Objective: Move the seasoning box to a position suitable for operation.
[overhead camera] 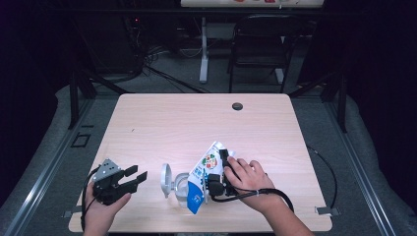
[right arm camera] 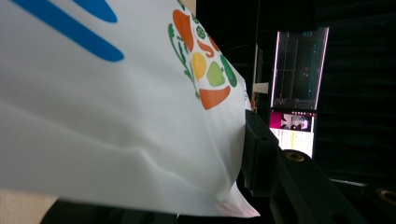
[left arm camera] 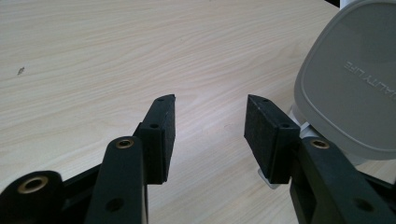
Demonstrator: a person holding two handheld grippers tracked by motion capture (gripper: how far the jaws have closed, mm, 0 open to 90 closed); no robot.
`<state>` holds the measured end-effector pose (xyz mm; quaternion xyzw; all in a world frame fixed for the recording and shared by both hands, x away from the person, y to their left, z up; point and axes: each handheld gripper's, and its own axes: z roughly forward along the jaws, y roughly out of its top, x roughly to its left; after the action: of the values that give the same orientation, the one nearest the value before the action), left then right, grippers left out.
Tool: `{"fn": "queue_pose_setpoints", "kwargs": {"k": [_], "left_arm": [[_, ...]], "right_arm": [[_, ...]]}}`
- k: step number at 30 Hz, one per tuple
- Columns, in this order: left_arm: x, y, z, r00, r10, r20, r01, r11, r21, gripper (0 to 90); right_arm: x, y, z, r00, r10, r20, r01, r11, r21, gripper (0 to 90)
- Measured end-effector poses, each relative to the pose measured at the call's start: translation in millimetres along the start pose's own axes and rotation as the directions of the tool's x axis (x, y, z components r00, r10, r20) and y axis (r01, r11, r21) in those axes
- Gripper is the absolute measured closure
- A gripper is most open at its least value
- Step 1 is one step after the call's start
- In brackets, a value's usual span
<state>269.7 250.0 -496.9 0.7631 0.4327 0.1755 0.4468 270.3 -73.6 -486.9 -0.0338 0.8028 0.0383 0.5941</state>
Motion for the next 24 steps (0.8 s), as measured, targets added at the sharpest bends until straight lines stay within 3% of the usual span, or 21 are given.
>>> {"fn": "queue_pose_setpoints", "kwargs": {"k": [5,7,24], "left_arm": [[-0.1,0.0,-0.2,1.0,0.001,0.0,-0.001,1.0,0.001,54.1],[-0.1,0.2,-0.3,1.0,0.004,-0.001,-0.004,1.0,0.003,54.0],[0.0,-0.2,0.3,1.0,0.001,-0.001,-0.001,1.0,0.002,54.0]], "right_arm": [[-1.0,0.4,-1.1,0.9999,-0.015,0.009,0.015,1.0,0.003,69.6],[-0.7,-0.1,0.2,0.9999,-0.006,0.012,0.007,1.0,-0.02,69.8],[-2.0,1.2,-1.4,0.9997,-0.017,0.016,0.017,1.0,-0.012,70.6]]}}
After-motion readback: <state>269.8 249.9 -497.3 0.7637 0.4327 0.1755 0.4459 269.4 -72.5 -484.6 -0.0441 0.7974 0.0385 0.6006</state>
